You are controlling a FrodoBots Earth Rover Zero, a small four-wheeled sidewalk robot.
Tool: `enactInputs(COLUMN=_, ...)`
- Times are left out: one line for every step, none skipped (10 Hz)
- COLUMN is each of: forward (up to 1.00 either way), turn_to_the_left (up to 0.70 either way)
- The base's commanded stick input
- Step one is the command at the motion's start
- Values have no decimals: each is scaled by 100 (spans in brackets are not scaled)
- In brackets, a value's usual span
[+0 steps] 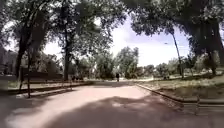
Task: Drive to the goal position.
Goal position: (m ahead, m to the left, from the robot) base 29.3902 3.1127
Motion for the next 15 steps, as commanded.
enactInputs(forward=70, turn_to_the_left=0)
enactInputs(forward=70, turn_to_the_left=0)
enactInputs(forward=70, turn_to_the_left=0)
enactInputs(forward=70, turn_to_the_left=0)
enactInputs(forward=70, turn_to_the_left=0)
enactInputs(forward=70, turn_to_the_left=0)
enactInputs(forward=70, turn_to_the_left=0)
enactInputs(forward=70, turn_to_the_left=0)
enactInputs(forward=70, turn_to_the_left=0)
enactInputs(forward=70, turn_to_the_left=0)
enactInputs(forward=70, turn_to_the_left=0)
enactInputs(forward=70, turn_to_the_left=0)
enactInputs(forward=70, turn_to_the_left=0)
enactInputs(forward=70, turn_to_the_left=0)
enactInputs(forward=70, turn_to_the_left=0)
